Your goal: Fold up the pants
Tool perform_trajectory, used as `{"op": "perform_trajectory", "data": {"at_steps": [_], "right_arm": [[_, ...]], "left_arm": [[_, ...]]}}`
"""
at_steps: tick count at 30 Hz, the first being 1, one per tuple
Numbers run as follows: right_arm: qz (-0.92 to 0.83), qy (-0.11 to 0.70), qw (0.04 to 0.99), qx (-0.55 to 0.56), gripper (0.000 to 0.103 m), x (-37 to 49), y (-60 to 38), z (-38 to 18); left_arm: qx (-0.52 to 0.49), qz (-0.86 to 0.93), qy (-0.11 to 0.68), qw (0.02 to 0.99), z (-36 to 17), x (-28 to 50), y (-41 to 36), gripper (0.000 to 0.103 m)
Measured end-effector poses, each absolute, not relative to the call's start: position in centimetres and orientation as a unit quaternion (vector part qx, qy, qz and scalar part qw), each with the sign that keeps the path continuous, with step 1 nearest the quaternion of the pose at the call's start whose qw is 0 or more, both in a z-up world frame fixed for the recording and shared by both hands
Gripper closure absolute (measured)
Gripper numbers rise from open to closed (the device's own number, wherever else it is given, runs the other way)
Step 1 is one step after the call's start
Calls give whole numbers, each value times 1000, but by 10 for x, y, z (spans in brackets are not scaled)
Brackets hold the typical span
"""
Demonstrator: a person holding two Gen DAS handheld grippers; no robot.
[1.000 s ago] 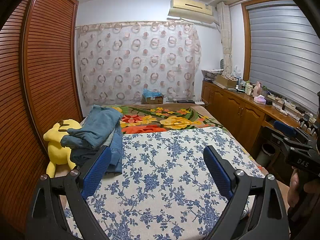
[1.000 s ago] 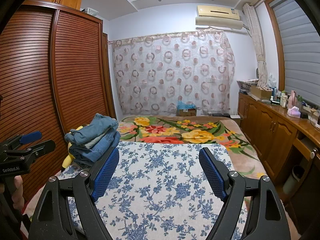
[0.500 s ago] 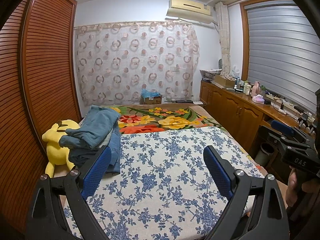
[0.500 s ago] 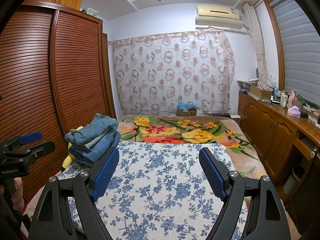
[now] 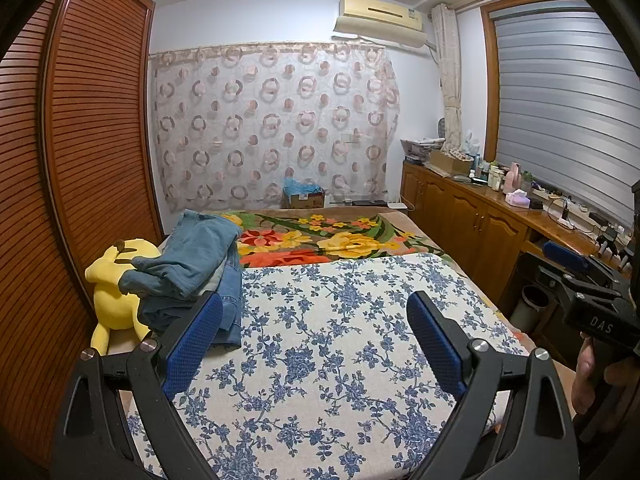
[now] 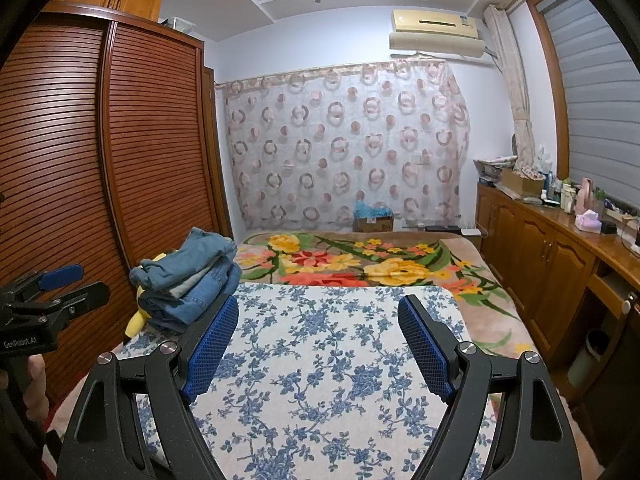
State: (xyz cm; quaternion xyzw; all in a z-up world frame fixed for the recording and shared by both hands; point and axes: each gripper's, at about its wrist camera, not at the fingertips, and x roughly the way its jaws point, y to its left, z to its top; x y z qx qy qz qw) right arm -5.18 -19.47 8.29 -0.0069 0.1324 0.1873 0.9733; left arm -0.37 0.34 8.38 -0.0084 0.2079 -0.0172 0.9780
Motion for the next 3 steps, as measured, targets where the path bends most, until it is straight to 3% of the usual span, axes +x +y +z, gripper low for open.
{"op": "perform_trajectory", "data": {"at_steps": [3], "right_arm": [[187,133,973,-7,19,-51,-194,83]], "left_arm": [[-9,-18,208,978,84,-3,3,9]]}}
